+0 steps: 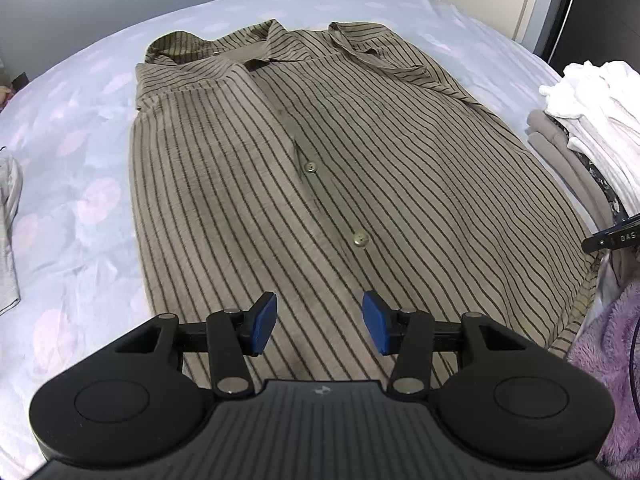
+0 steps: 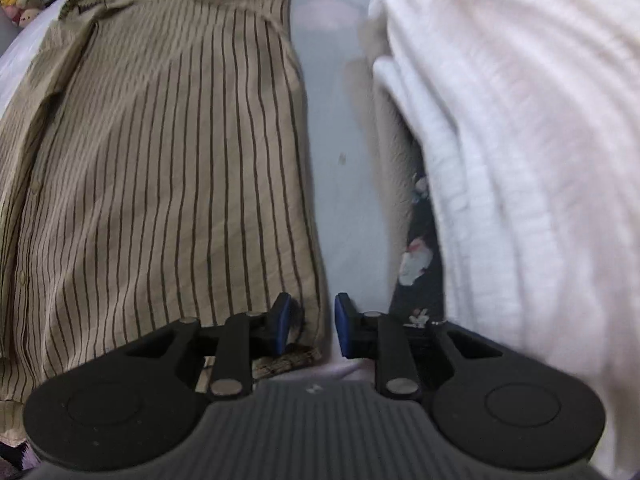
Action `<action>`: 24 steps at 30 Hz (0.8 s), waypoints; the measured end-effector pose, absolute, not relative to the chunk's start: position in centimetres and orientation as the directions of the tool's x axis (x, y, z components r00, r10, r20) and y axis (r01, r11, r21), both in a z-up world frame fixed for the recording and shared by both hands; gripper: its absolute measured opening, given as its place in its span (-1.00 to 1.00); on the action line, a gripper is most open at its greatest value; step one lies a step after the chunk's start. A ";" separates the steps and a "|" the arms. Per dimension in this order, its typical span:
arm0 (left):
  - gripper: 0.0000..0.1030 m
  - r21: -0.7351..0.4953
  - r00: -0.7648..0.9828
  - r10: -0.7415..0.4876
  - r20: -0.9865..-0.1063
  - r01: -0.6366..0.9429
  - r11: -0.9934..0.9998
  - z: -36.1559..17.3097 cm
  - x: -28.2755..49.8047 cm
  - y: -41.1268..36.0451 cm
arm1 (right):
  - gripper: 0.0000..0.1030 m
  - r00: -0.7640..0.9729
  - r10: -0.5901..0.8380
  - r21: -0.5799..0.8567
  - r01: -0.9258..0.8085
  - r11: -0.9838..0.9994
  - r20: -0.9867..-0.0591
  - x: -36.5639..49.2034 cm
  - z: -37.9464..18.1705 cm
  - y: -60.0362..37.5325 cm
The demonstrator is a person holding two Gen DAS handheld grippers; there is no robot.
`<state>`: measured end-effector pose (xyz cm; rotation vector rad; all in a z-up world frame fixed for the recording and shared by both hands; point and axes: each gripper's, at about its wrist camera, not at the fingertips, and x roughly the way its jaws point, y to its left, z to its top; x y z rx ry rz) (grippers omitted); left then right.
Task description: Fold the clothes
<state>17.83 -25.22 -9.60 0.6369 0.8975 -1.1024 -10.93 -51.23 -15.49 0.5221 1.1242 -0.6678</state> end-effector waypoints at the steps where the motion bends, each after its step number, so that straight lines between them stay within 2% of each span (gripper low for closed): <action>1: -0.12 0.009 0.183 -0.475 -0.861 0.939 0.344 -9.5 17.7 -25.0 | -0.57 0.274 -0.210 0.052 0.713 0.699 -0.938 -10.8 -15.7 -51.3; 2: -0.12 0.013 0.188 -0.475 -0.859 0.938 0.347 -9.2 17.7 -24.7 | -0.59 0.271 -0.200 0.055 0.710 0.702 -0.941 -10.7 -15.9 -51.3; 5: -0.12 0.021 0.200 -0.481 -0.854 0.936 0.352 -8.5 17.4 -24.0 | -0.91 0.262 -0.171 0.065 0.700 0.711 -0.950 -10.4 -16.4 -51.3; 10: -0.12 0.037 0.217 -0.489 -0.845 0.936 0.350 -7.5 17.1 -23.2 | -0.93 0.324 -0.214 0.092 0.717 0.691 -0.922 -11.1 -14.4 -50.8; 15: -0.12 0.047 0.219 -0.493 -0.842 0.940 0.337 -6.5 17.2 -22.8 | -0.93 0.355 -0.299 0.023 0.677 0.735 -0.886 -9.3 -11.9 -47.8; 24: -0.11 0.062 0.180 -0.516 -0.838 0.969 0.237 -4.3 17.9 -24.8 | -0.93 0.313 -0.310 -0.074 0.586 0.807 -0.898 -6.8 -13.0 -45.5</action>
